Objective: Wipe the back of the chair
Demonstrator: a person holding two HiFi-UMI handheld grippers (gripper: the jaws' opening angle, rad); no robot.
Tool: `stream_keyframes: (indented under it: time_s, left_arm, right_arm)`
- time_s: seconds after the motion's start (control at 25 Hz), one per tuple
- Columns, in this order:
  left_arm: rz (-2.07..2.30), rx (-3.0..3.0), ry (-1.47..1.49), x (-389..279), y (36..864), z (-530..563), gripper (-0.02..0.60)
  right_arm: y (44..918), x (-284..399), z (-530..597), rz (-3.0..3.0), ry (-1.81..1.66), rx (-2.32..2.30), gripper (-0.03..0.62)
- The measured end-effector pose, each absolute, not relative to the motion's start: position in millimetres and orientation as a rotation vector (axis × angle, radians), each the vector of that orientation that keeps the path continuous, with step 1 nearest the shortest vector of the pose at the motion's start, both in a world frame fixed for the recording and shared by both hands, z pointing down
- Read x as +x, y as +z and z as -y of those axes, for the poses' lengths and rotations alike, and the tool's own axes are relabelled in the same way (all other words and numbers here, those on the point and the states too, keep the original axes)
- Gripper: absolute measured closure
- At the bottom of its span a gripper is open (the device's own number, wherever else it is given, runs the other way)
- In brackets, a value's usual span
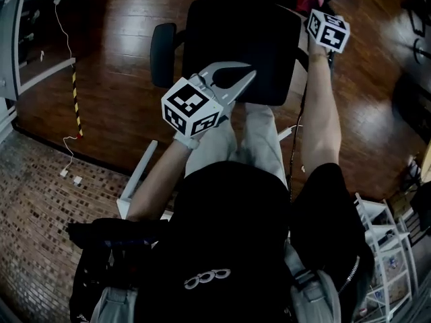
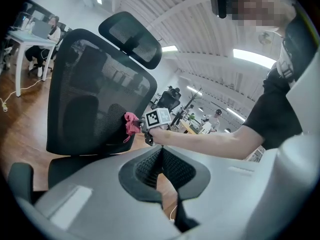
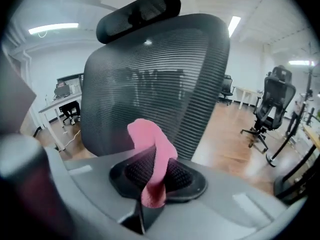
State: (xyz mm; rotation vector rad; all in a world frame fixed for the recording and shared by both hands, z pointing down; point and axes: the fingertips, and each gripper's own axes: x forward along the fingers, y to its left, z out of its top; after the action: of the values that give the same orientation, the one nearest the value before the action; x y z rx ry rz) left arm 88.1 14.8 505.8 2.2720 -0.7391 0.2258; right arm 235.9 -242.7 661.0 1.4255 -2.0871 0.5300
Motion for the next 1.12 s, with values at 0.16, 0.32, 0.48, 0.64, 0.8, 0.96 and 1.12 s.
stream_keyframes:
  time_s: [0.16,0.32,0.48,0.64,0.8,0.96,1.12]
  left_arm:
    - [0.738,2.277,0.228,86.3,505.0,-15.9,0.591]
    - [0.743,2.281,0.224,81.1,499.4,-10.2,0.591]
    - [0.743,2.293,0.211,71.7,494.6,-1.1,0.591]
    - [0.755,2.291,0.192,56.0,493.0,6.1,0.591]
    - [0.759,2.294,0.169,37.6,486.8,14.8,0.591]
    - [0.769,2.291,0.151,18.4,487.2,22.3,0.591]
    - [0.774,2.292,0.132,0.8,483.0,24.9,0.591]
  right_arm:
    - [653.7,269.6,241.5,2.016,0.531,1.502,0.553]
    - [637.0,311.9,243.3,1.913,0.543,1.678,0.553]
    - [610.7,336.8,257.0,1.874,0.499,1.773,0.553]
    - [599.2,309.8,276.6,1.859,0.447,1.741,0.554]
    - [594.1,299.9,275.2,1.789,0.475,1.817,0.557]
    - [593.8,260.5,275.6,1.839,0.423,1.734,0.556]
    - [594.4,204.9,277.9,1.885,0.41,1.672,0.556]
